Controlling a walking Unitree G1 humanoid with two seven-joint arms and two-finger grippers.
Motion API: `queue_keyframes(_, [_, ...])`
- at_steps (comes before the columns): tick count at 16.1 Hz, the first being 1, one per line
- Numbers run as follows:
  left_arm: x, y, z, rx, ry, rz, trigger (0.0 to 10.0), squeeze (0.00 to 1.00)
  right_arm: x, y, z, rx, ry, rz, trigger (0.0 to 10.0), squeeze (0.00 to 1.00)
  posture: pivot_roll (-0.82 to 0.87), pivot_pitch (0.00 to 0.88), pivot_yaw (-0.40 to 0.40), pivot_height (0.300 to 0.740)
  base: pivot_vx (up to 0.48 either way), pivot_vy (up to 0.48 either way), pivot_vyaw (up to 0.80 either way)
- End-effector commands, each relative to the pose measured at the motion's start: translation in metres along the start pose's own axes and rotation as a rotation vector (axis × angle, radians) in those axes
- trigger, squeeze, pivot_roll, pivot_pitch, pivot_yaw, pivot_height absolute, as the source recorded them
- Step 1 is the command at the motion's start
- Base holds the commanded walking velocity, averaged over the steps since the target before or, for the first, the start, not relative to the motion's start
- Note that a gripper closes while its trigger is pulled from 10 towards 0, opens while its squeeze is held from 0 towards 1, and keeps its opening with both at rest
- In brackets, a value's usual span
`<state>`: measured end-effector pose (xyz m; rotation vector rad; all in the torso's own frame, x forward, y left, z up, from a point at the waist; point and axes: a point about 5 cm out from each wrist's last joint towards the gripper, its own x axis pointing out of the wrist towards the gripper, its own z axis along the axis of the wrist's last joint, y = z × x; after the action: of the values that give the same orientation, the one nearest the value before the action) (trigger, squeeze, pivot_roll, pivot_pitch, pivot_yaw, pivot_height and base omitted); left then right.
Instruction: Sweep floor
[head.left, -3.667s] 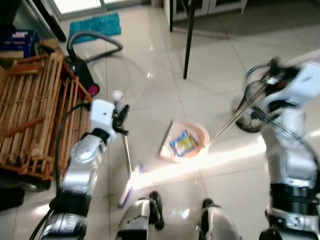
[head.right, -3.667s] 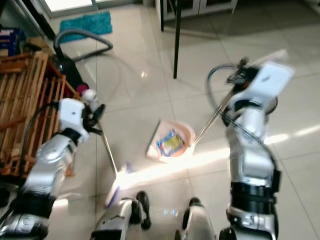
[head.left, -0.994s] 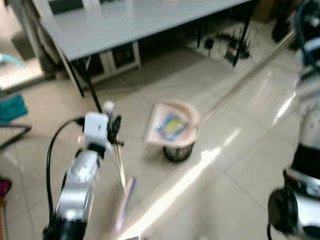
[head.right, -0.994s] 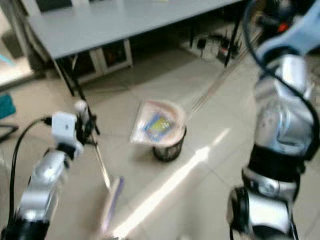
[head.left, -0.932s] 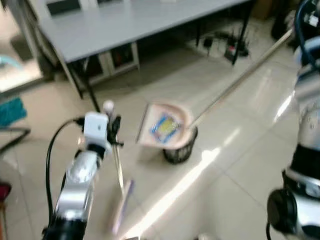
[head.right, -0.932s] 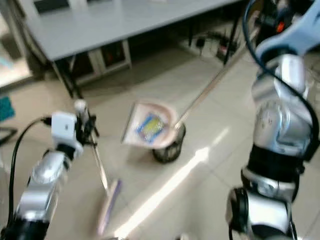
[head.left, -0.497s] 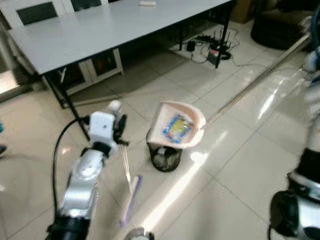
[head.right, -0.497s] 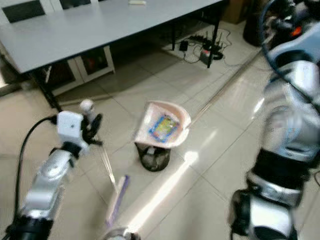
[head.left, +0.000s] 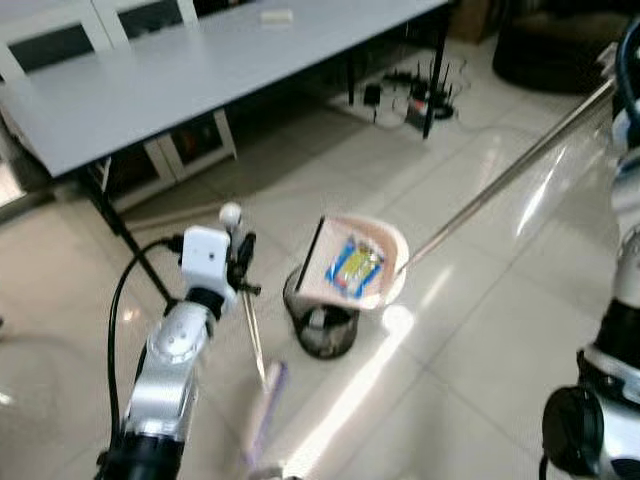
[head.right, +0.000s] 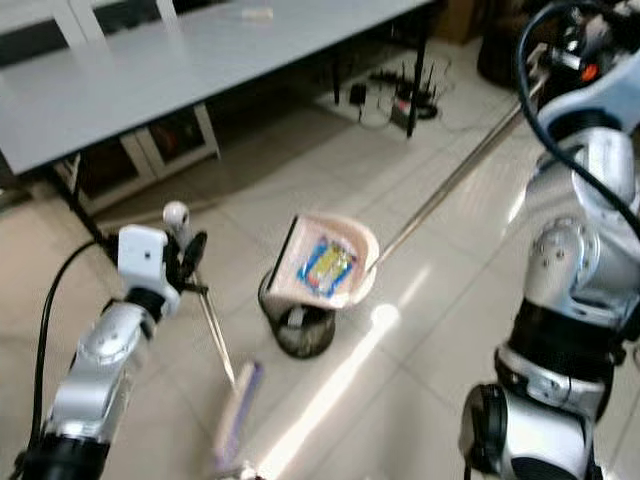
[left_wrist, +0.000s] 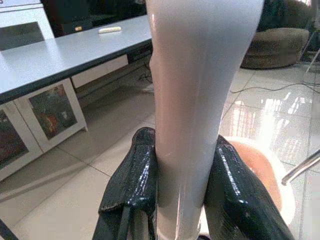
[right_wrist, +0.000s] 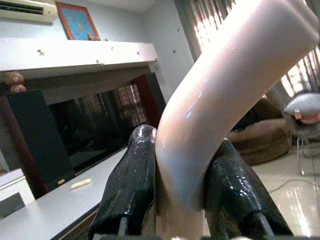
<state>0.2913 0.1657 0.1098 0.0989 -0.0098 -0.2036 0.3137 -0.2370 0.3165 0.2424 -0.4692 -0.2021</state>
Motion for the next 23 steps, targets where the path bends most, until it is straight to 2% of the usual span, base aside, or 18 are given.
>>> queue_keyframes(1, [-0.001, 0.01, 0.008, 0.031, -0.03, 0.031, 10.0, 0.0, 0.0, 0.011, 0.008, 0.036, -0.044, 0.054, 10.0, 0.0, -0.01, 0.046, 0.063, 0.74, 0.394, 0.0, 0.0])
queue_keyframes(4, [-0.001, 0.009, 0.007, 0.031, -0.029, 0.024, 10.0, 0.0, -0.002, 0.012, 0.005, 0.033, -0.039, 0.058, 10.0, 0.0, -0.01, 0.047, 0.066, 0.74, 0.393, 0.0, 0.0])
queue_keyframes(6, [-0.001, 0.004, 0.003, 0.013, 0.001, -0.007, 10.0, 0.0, -0.004, 0.012, 0.003, 0.025, -0.034, 0.062, 10.0, 0.0, -0.01, 0.046, 0.069, 0.74, 0.0, 0.0, 0.0])
queue_keyframes(8, [-0.001, 0.006, -0.002, 0.013, 0.035, 0.02, 10.0, 0.0, -0.004, 0.013, 0.003, 0.023, -0.038, 0.066, 10.0, 0.0, -0.01, 0.048, 0.07, 0.74, 0.0, 0.0, 0.0])
queue_keyframes(18, [0.0, 0.005, 0.0, 0.012, 0.034, 0.004, 10.0, 0.0, -0.003, 0.013, -0.004, -0.001, -0.04, 0.063, 10.0, 0.0, 0.0, 0.051, 0.068, 0.74, 0.0, 0.0, 0.0])
queue_keyframes(20, [0.001, 0.005, 0.0, 0.011, 0.036, 0.004, 10.0, 0.0, -0.001, 0.015, -0.007, -0.017, -0.046, 0.082, 10.0, 0.0, 0.0, 0.056, 0.071, 0.74, 0.0, 0.0, 0.0])
queue_keyframes(23, [0.001, 0.005, 0.0, 0.009, 0.04, 0.001, 10.0, 0.0, -0.001, 0.026, -0.016, -0.095, -0.073, 0.168, 10.0, 0.0, 0.0, 0.06, 0.069, 0.74, 0.0, 0.0, 0.0])
